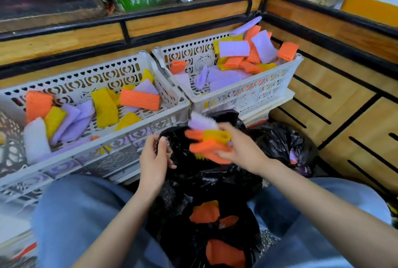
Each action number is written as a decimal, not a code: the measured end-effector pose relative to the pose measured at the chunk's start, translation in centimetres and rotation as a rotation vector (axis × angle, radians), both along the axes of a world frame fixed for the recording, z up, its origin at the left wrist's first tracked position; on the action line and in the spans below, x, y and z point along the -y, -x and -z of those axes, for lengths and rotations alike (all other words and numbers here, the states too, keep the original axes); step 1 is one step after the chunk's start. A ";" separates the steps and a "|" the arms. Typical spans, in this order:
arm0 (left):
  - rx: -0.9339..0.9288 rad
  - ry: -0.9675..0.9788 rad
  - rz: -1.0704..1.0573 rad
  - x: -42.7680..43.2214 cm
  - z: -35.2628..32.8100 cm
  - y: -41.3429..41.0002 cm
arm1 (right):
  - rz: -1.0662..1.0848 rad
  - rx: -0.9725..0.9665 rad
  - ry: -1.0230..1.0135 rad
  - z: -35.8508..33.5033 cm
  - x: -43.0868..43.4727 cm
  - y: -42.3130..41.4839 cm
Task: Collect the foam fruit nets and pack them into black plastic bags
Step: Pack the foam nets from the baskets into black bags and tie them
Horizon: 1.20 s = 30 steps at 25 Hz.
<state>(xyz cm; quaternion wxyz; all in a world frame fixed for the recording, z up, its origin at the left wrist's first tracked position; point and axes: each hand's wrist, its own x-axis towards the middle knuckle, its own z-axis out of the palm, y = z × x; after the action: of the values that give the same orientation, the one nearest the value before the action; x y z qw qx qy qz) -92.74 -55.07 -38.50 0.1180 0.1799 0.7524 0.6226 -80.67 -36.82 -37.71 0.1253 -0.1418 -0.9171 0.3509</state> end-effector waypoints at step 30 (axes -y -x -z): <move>-0.726 0.386 0.232 5.8 -4.6 10.0 | -0.136 -0.192 -0.355 -7.4 3.5 10.6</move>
<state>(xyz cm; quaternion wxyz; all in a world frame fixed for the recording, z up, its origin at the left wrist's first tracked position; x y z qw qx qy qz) -102.75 -60.92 -33.92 -0.0540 0.4455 0.8226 0.3493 -91.27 -40.33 -30.35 0.2112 -0.0210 -0.9559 0.2033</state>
